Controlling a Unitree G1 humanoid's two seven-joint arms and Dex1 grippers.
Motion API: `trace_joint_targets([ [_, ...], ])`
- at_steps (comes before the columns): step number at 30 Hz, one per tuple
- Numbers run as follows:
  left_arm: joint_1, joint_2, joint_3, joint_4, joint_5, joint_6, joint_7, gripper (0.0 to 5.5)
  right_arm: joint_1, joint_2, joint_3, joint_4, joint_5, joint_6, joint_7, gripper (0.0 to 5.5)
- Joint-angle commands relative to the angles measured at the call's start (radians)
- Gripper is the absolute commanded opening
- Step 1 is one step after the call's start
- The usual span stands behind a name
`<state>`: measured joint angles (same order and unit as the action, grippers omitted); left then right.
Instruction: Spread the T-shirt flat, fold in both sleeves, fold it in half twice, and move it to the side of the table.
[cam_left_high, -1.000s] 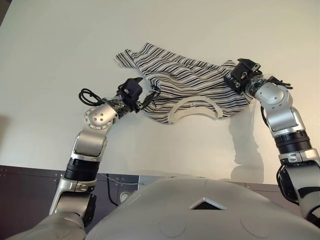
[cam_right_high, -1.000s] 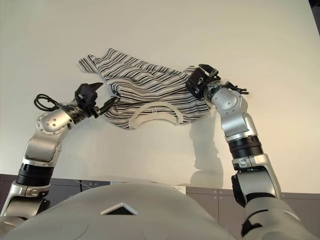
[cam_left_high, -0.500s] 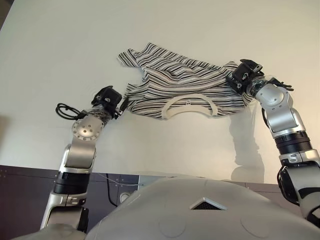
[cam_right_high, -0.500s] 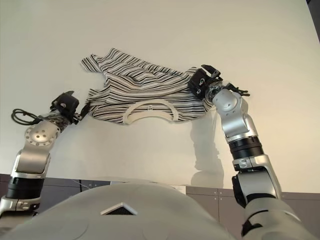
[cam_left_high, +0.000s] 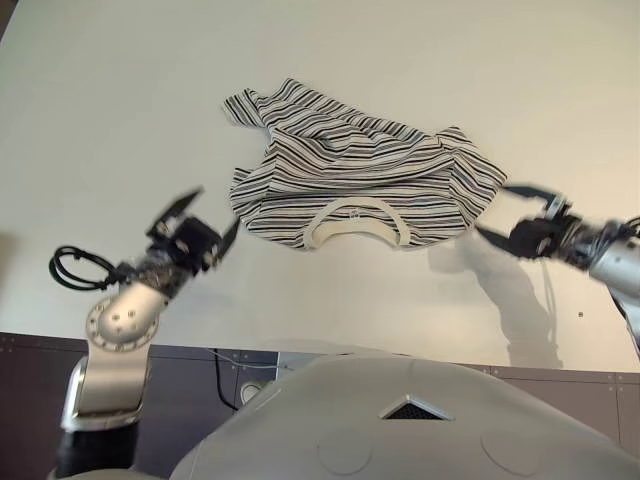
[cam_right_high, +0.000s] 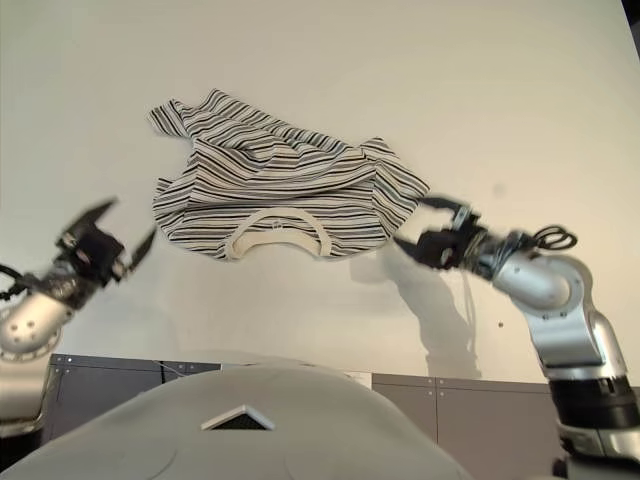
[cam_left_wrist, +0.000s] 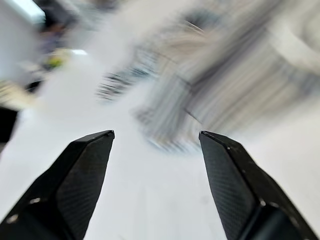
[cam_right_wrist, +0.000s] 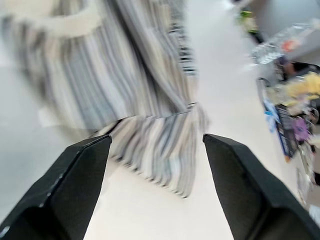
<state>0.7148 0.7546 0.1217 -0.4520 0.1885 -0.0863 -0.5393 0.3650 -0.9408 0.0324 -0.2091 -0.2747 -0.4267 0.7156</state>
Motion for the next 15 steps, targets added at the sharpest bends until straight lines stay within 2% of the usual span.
trace_joint_targets([
  [1,-0.028,0.144,-0.036,0.126,0.095,-0.173,-0.086,3.14,-0.019,-0.028,0.066,0.113,-0.198,-0.167,-0.093,3.38],
  [4,-0.180,0.161,-0.113,0.240,0.216,-0.237,-0.058,3.14,-0.080,0.036,0.114,0.192,-0.339,-0.148,-0.205,3.38],
  [9,-0.342,0.149,-0.214,0.396,0.391,-0.341,0.055,3.14,-0.186,0.047,0.175,0.216,-0.357,-0.148,-0.205,3.38],
  [15,-0.408,0.145,-0.289,0.484,0.391,-0.420,0.083,3.14,-0.267,0.087,0.244,0.231,-0.358,-0.123,-0.202,3.38],
])
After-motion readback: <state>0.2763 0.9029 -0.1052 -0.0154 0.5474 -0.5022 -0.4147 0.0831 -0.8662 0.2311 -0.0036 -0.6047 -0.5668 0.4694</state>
